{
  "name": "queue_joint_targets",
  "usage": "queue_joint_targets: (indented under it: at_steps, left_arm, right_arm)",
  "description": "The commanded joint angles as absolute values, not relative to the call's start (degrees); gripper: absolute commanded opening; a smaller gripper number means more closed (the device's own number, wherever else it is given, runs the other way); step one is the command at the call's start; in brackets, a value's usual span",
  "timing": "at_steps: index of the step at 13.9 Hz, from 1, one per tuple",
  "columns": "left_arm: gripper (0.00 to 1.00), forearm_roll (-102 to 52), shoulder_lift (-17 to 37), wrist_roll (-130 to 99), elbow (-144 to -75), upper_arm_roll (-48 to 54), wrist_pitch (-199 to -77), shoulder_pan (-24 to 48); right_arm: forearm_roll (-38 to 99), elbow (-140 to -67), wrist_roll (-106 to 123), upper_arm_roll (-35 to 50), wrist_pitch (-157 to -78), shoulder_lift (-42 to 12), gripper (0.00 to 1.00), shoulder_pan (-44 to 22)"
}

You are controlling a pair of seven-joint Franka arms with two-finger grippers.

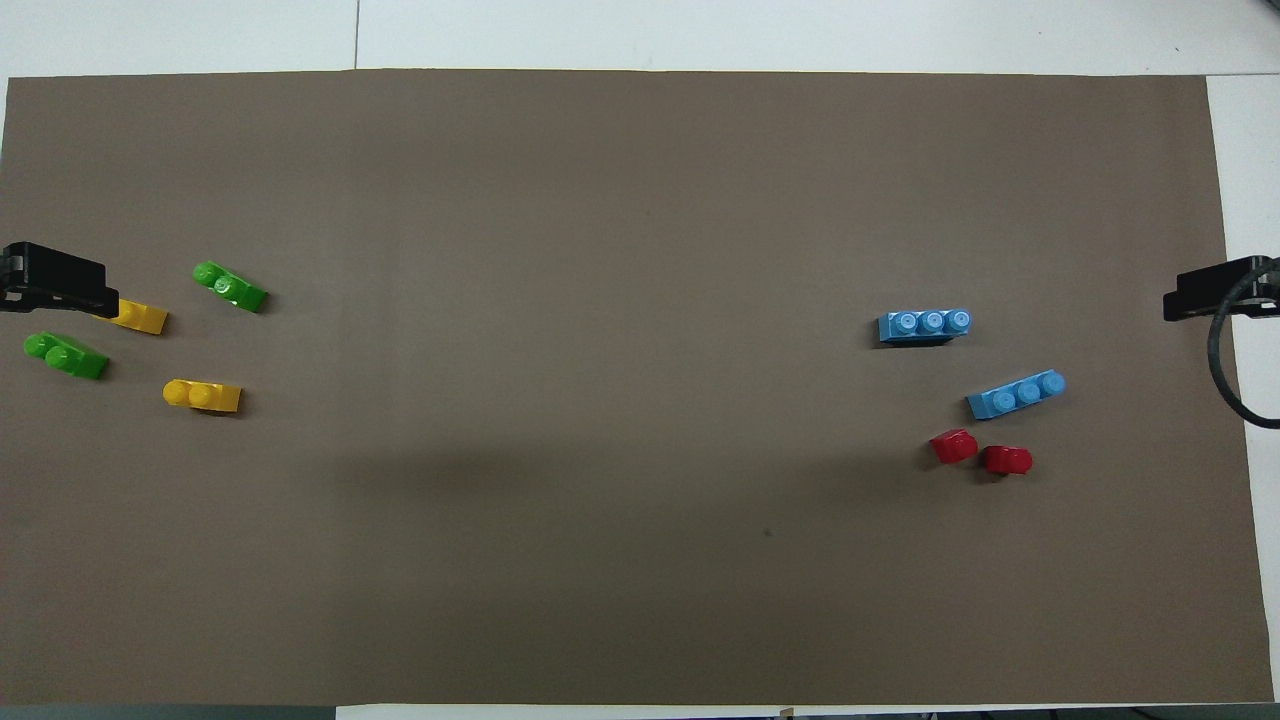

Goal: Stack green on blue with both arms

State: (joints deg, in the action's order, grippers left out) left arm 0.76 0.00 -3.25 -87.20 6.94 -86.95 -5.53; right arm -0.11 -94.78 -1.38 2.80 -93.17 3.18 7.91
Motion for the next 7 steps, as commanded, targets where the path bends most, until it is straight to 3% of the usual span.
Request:
queue_joint_targets:
  at_steps: [1, 4, 7]
  left_arm:
    - [1.0, 0.97, -1.32, -3.16, -88.24, 7.12, -86.4, -5.45]
    - [1.0, 0.97, -1.32, -3.16, -88.24, 7.12, -86.31, -5.8]
    - [1.0, 0.88, -2.54, -3.43, -90.6, 7.12, -87.09, -5.62]
  right_arm:
    - [-0.53, -99.65, -6.75, 3.25, -96.33, 5.26, 1.0, 8.7]
    - [-0.53, -107.91, -8.34, 3.16, -104.47, 8.43, 1.0, 8.7]
    - [1.65, -108.46, -28.38, 3.25, -107.05, 5.99, 0.99, 8.0]
